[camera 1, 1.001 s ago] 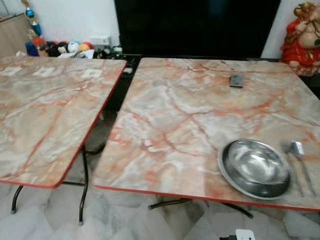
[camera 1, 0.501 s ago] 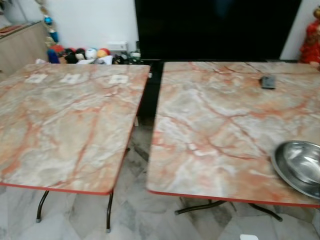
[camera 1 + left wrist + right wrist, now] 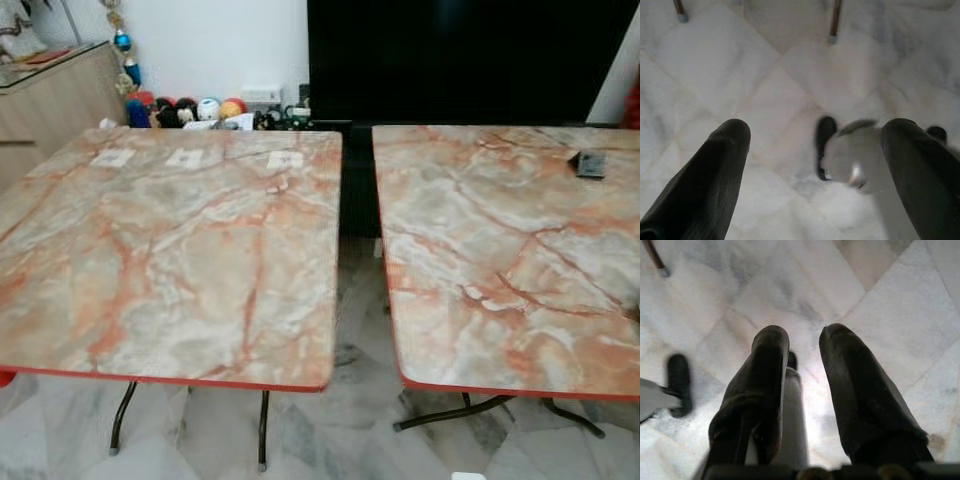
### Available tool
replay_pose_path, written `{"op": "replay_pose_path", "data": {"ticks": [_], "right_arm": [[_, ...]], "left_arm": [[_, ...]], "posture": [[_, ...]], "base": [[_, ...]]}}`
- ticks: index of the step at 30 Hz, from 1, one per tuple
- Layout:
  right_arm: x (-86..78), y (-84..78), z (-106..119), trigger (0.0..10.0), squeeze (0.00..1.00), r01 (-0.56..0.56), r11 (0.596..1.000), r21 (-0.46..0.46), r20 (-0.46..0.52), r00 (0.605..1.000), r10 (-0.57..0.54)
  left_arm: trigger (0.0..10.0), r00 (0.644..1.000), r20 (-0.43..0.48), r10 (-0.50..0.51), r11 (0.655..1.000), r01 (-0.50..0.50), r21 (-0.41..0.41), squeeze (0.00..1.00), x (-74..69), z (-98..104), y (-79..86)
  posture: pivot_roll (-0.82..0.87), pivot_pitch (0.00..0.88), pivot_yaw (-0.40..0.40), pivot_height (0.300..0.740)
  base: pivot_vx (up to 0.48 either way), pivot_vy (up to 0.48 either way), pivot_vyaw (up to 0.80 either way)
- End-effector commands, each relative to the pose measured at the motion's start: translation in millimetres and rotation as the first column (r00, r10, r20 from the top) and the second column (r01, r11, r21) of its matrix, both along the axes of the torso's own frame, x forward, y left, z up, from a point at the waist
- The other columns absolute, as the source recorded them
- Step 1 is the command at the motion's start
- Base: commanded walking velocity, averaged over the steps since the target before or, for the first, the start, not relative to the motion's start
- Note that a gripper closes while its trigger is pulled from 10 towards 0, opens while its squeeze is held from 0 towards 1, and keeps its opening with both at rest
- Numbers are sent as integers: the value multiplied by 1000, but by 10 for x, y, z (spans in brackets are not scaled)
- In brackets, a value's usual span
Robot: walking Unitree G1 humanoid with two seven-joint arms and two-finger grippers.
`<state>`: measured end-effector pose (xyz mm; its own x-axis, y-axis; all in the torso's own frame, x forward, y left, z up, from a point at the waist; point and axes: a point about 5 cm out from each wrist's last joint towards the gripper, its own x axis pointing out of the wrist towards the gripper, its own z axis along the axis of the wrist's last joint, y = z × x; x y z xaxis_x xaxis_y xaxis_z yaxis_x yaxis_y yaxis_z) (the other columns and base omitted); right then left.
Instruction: Setting the table
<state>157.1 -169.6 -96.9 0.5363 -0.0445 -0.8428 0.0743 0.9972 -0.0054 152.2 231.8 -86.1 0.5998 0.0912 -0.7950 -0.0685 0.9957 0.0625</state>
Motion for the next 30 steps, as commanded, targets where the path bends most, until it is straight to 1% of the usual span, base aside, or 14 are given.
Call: {"op": "replay_pose_path", "data": {"ticks": [1,3,4,7,12,15,18,21,24,29,30], "right_arm": [[48,167,10,10000,0,-21,1000,23,11,1000,21],[50,173,11,10000,0,-20,1000,24,11,1000,20],[48,125,12,10000,0,-15,1000,22,10,1000,15],[47,95,13,10000,0,-11,1000,20,10,1000,11],[50,84,14,10000,0,-10,1000,23,7,1000,10],[54,79,15,10000,0,-10,1000,23,7,1000,10],[57,77,17,10000,0,-10,1000,24,8,1000,9],[61,71,18,10000,0,-11,1000,24,9,1000,11],[62,69,19,10000,0,-13,1000,23,9,1000,12],[62,66,19,10000,0,-16,1000,23,9,1000,16],[63,64,20,10000,0,-16,1000,23,9,1000,16]], "left_arm": [[10000,999,-33,17,1000,-17,17,0,-112,-22,93],[10000,999,-34,19,1000,-18,18,0,-117,-21,103],[10000,999,-34,21,1000,-20,19,0,-120,-20,111],[10000,999,-34,22,1000,-22,19,0,-119,-20,109],[10000,999,-33,19,1000,-19,13,0,-105,-38,24],[10000,999,-33,19,1000,-19,12,0,-107,-42,10],[10000,999,-34,20,1000,-19,12,0,-116,-45,10],[10000,999,-38,25,1000,-24,15,0,-158,-46,57],[10000,999,-40,27,1000,-26,16,0,-174,-48,69],[10000,999,-38,26,1000,-25,15,0,-173,-53,45],[10000,999,-37,23,1000,-23,15,0,-175,-57,30]], "posture": [[26,37,2,740],[27,42,2,740],[27,42,2,740],[28,47,1,740],[32,54,1,740],[34,58,1,740],[35,60,1,740],[35,63,2,740],[37,66,1,740],[37,66,1,740],[39,69,1,740]], "base": [[0,480,0],[0,480,0],[0,480,0],[0,480,0],[0,480,0],[0,480,0],[0,480,0],[0,480,0],[0,480,0],[0,401,0],[0,0,0]]}}
